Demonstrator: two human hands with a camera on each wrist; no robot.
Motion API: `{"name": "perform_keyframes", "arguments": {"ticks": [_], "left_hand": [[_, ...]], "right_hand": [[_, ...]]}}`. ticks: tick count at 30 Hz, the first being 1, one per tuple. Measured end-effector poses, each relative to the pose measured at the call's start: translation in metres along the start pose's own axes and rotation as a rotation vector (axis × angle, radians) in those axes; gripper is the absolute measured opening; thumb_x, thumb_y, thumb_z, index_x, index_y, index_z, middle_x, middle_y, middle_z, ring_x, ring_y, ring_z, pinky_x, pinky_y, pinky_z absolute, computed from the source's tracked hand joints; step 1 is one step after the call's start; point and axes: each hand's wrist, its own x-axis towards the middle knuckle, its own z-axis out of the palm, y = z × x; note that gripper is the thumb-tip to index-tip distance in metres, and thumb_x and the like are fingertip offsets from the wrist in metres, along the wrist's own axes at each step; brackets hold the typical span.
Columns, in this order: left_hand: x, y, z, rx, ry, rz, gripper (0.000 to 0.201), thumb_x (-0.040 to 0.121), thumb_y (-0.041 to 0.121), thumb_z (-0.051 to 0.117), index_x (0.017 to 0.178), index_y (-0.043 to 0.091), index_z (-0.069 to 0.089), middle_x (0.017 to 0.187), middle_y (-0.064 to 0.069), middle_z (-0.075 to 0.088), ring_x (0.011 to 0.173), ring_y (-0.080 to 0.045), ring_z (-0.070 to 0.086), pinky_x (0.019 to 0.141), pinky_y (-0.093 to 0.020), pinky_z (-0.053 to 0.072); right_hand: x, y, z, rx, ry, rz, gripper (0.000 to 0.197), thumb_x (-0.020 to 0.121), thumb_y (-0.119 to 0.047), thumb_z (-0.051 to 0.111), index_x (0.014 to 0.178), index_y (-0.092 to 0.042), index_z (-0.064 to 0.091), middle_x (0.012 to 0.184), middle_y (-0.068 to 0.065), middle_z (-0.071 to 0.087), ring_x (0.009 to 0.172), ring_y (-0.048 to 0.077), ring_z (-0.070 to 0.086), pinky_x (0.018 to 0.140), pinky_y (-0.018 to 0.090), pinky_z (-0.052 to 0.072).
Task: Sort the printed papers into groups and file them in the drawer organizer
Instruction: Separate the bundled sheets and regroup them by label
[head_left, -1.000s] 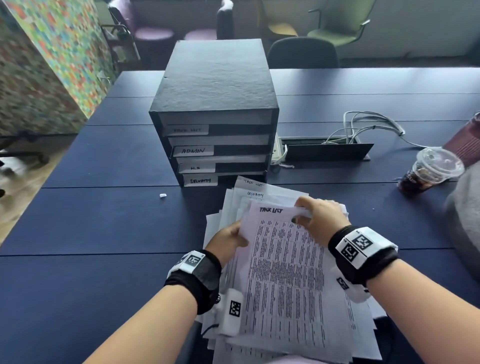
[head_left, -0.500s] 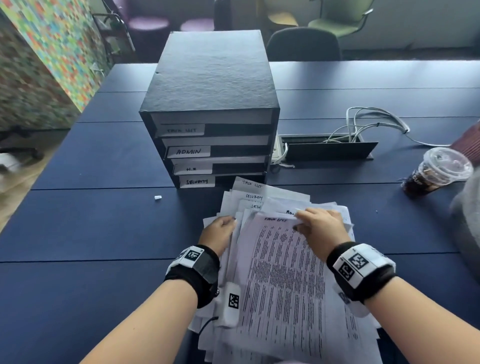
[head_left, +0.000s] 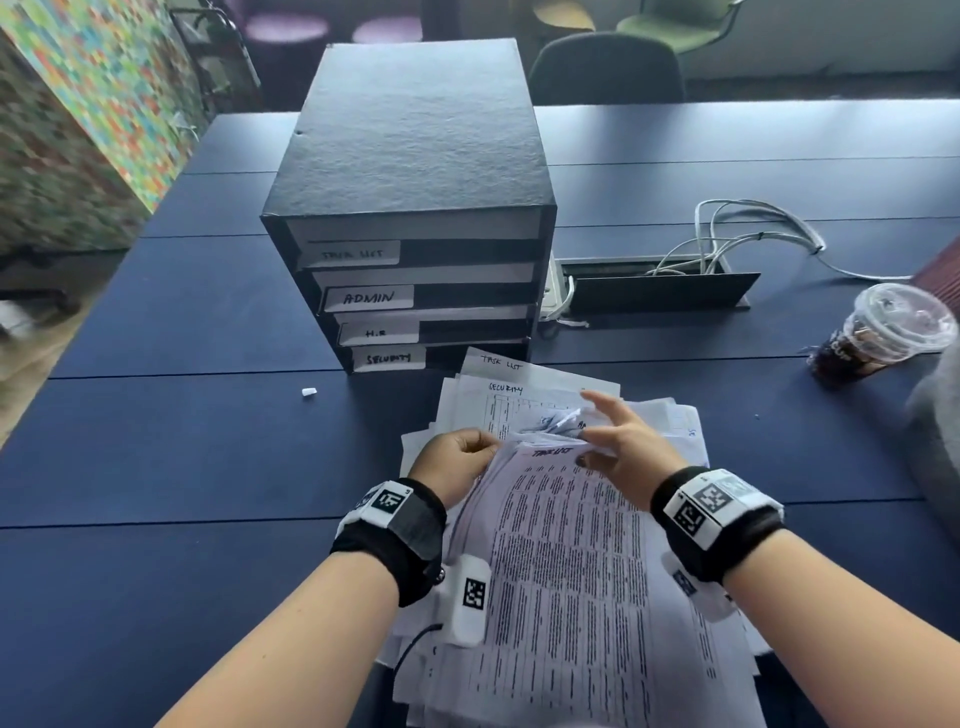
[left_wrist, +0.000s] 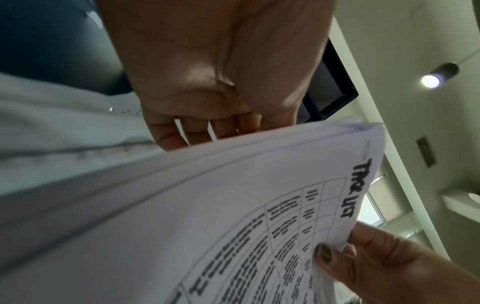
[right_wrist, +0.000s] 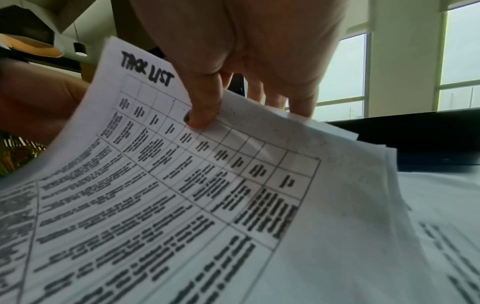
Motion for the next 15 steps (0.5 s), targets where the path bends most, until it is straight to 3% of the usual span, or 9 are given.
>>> {"name": "perform_keyframes", "arguments": {"ticks": [3, 5, 7, 10, 13, 15], "left_hand": [[0.000, -0.001, -0.005, 0.080, 0.028, 0.030, 0.005, 0.084, 0.018, 0.069, 0.086, 0.022, 0.068, 0.100, -0.004, 0.064, 0.086, -0.015, 0.057, 0.081, -0.028, 0.049], [0.000, -0.002, -0.008, 0.181, 0.105, 0.055, 0.027, 0.081, 0.021, 0.071, 0.108, 0.026, 0.065, 0.118, -0.001, 0.052, 0.105, -0.015, 0.052, 0.097, -0.031, 0.046], [-0.001, -0.002, -0.010, 0.213, 0.196, 0.016, 0.056, 0.077, 0.028, 0.075, 0.128, 0.022, 0.053, 0.122, 0.002, 0.044, 0.114, -0.015, 0.048, 0.103, -0.031, 0.041], [0.001, -0.005, -0.011, 0.146, 0.221, -0.041, 0.069, 0.077, 0.031, 0.076, 0.135, 0.016, 0.043, 0.128, -0.003, 0.049, 0.112, -0.018, 0.052, 0.099, -0.030, 0.043], [0.000, -0.006, -0.010, 0.128, 0.184, -0.017, 0.056, 0.083, 0.028, 0.070, 0.132, 0.027, 0.044, 0.115, -0.001, 0.057, 0.097, -0.014, 0.054, 0.081, -0.022, 0.044], [-0.005, -0.001, -0.007, 0.111, 0.116, 0.004, 0.028, 0.090, 0.031, 0.061, 0.118, 0.026, 0.056, 0.102, -0.004, 0.060, 0.086, -0.014, 0.054, 0.070, -0.022, 0.042]], "right_hand": [[0.003, -0.001, 0.000, -0.036, -0.010, 0.005, 0.013, 0.087, -0.029, 0.061, 0.097, -0.024, 0.069, 0.150, -0.009, 0.030, 0.128, 0.020, 0.041, 0.111, 0.040, 0.031], [0.005, -0.001, 0.000, -0.074, -0.024, 0.007, 0.017, 0.088, -0.032, 0.060, 0.101, -0.025, 0.069, 0.145, -0.011, 0.037, 0.125, 0.019, 0.042, 0.112, 0.040, 0.026], [0.007, 0.000, 0.002, -0.101, -0.019, -0.007, 0.017, 0.089, -0.032, 0.059, 0.100, -0.025, 0.068, 0.141, -0.012, 0.040, 0.127, 0.014, 0.040, 0.115, 0.043, 0.017], [0.007, 0.000, 0.008, -0.093, 0.020, -0.026, 0.015, 0.088, -0.031, 0.059, 0.099, -0.025, 0.068, 0.133, -0.012, 0.047, 0.126, 0.012, 0.043, 0.116, 0.049, 0.008], [0.005, -0.001, 0.009, -0.067, 0.079, -0.082, 0.014, 0.086, -0.025, 0.063, 0.097, -0.023, 0.071, 0.125, -0.006, 0.054, 0.117, 0.019, 0.050, 0.111, 0.045, 0.025], [0.005, -0.003, 0.006, -0.079, 0.077, -0.081, 0.014, 0.085, -0.025, 0.064, 0.096, -0.022, 0.072, 0.130, -0.003, 0.052, 0.116, 0.021, 0.050, 0.104, 0.044, 0.036]]}}
